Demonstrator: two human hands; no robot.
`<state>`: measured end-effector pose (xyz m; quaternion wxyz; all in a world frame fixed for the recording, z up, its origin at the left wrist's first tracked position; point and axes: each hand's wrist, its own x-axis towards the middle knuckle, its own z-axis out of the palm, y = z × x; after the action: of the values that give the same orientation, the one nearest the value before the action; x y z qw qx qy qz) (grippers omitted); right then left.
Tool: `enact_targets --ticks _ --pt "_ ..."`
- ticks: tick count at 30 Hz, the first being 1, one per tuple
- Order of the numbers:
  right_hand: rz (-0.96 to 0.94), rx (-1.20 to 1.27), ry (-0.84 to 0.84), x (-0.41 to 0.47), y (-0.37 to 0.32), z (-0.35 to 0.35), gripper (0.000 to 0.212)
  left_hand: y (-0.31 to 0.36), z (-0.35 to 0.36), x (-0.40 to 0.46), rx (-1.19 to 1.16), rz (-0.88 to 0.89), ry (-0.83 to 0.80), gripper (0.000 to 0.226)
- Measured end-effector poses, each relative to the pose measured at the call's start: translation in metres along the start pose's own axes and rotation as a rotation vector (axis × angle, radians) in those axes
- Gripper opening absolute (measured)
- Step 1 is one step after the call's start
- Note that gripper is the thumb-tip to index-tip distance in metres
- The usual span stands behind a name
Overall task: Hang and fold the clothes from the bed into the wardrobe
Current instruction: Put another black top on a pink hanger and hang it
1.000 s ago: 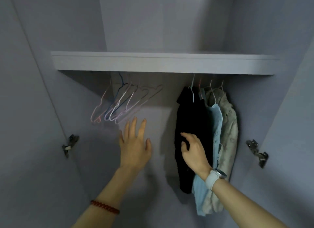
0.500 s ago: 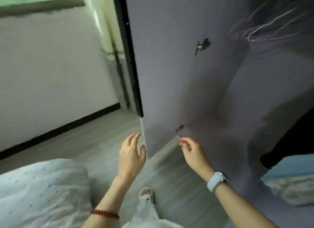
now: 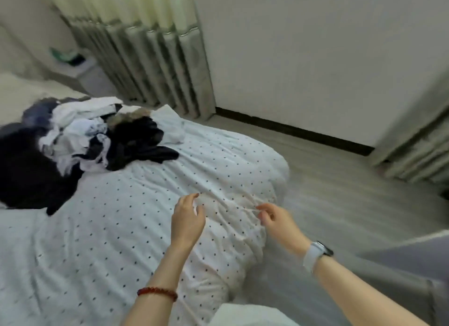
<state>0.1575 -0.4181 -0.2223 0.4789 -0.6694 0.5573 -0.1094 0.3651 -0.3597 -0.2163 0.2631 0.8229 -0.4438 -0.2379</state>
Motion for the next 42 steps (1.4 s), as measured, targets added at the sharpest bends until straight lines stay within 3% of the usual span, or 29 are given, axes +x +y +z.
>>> enact_targets --ticks 5,9,13,17,20,24,27,29,31,33,35,39,42 --pt "-0.113 -0.119 -0.168 0.093 -0.094 0.078 0.03 -0.093 -0.078 0.084 0.092 -0.168 0.058 0.039" --pt "-0.138 -0.139 -0.204 0.177 -0.157 0.143 0.033 -0.159 -0.115 0.183 0.28 -0.16 0.003 0.045" --pt "-0.096 -0.117 -0.233 0.238 -0.178 0.188 0.033 -0.2 -0.116 0.274 0.473 -0.144 -0.039 0.058" --pt "-0.054 -0.149 -0.238 0.285 -0.175 0.216 0.033 -0.238 -0.105 0.353 0.635 -0.253 -0.021 0.069" --pt "-0.019 -0.17 -0.222 0.304 -0.166 0.222 0.033 -0.255 -0.108 0.386 0.687 -0.258 0.054 0.04" --pt "0.03 -0.067 -0.153 0.321 -0.168 0.222 0.032 -0.26 -0.106 0.382 0.433 0.02 0.258 0.023" --pt "0.052 0.077 -0.113 0.331 -0.189 0.225 0.034 -0.241 -0.095 0.332 0.075 0.256 0.269 0.02" --pt "0.112 0.213 -0.228 0.334 -0.209 0.229 0.049 -0.223 -0.087 0.29 -0.149 0.264 0.19 0.021" --pt "0.31 0.444 -0.437 0.328 -0.23 0.235 0.059 -0.209 -0.084 0.245 -0.28 0.28 0.058 0.021" --pt "0.416 0.546 -0.6 0.32 -0.241 0.236 0.049 -0.203 -0.083 0.211 -0.352 0.307 -0.059 0.021" --pt "0.371 0.48 -0.729 0.31 -0.238 0.24 0.003 -0.206 -0.082 0.19 -0.375 0.29 -0.092 0.022" --pt "0.255 0.046 -0.66 0.281 -0.202 0.236 0.013 -0.203 -0.086 0.161 -0.392 0.242 -0.102 0.028" --pt "0.418 0.217 -0.845 0.259 -0.174 0.219 0.028 -0.18 -0.082 0.145 -0.407 0.358 -0.191 0.024"
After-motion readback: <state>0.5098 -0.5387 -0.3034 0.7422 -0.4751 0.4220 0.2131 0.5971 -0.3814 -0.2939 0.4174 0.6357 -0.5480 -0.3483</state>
